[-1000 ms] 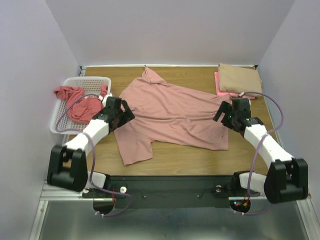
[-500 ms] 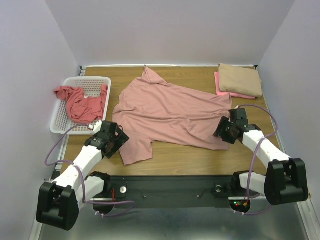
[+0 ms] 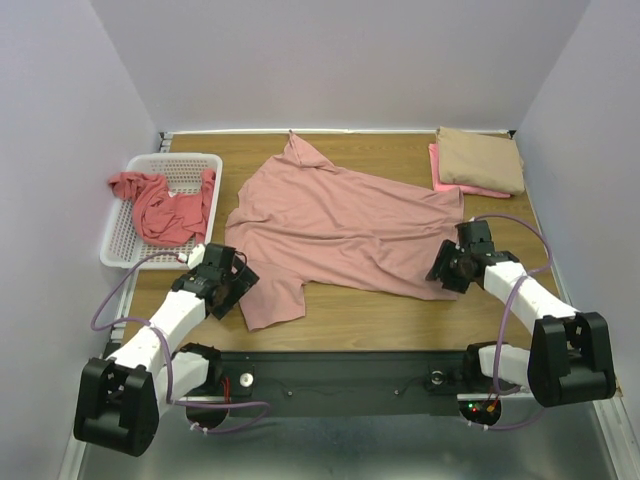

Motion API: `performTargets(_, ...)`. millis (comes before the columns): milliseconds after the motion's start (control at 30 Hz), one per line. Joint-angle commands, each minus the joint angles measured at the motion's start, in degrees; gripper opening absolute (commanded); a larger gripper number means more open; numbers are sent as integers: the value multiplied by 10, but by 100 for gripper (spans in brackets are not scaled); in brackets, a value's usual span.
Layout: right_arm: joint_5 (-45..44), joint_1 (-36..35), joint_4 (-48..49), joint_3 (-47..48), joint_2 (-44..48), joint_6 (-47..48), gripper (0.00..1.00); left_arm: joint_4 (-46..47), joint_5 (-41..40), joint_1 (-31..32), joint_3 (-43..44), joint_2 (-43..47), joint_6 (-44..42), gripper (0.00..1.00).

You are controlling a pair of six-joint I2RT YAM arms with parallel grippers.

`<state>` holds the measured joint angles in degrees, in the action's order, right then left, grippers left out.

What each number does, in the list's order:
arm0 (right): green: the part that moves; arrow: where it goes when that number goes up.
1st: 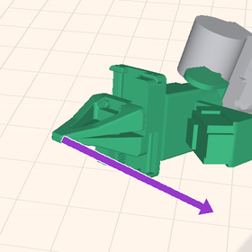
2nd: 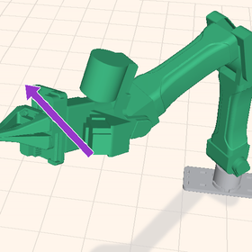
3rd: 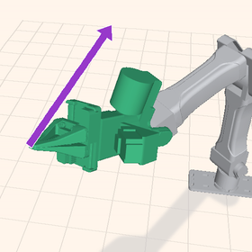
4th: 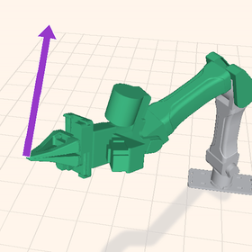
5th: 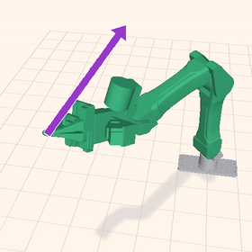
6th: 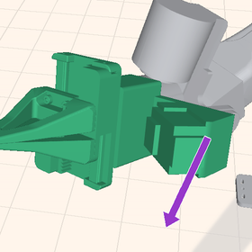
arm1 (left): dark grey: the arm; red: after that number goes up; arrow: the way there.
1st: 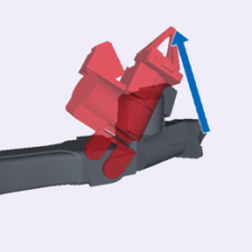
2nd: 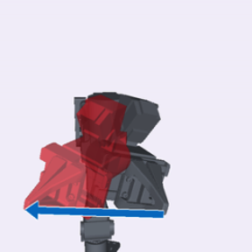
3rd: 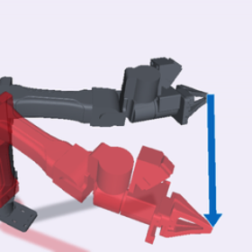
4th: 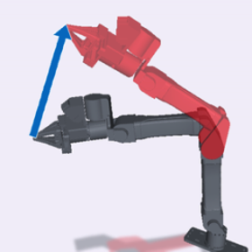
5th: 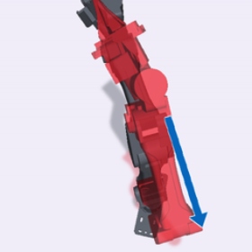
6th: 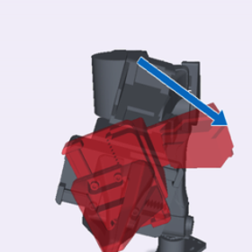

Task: Fold and stack the t-shirts
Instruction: Flatten the tshirt out

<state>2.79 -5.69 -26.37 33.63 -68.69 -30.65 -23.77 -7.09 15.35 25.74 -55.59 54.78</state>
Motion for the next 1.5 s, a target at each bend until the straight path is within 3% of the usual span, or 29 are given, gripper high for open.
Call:
performTargets(0,-2,-1,10,-4,-7,4,52,13,-2,2,-14,0,1,98)
performTargets(267,9,-1,11,23,10,7,0,36,4,2,-22,-29,-3,98)
performTargets(500,-24,-1,7,47,28,1,0,41,5,2,-14,-40,-10,98)
performTargets(600,-99,0,-1,42,15,-15,1,40,3,2,-14,-37,-13,98)
performTargets(700,-116,-1,0,54,-19,-23,19,41,1,2,-12,-39,-14,98)
performTargets(900,-130,0,4,76,-71,-21,26,38,-4,2,-10,-44,-17,98)
performTargets(1000,-127,-1,9,81,-87,-14,35,39,-4,2,-10,-44,-16,98)
performTargets(1233,-97,-1,24,76,-90,-12,33,42,-1,2,-10,-46,-17,98)
performTargets(1467,-70,-1,45,72,-97,-16,7,37,-1,2,-10,-45,-18,98)
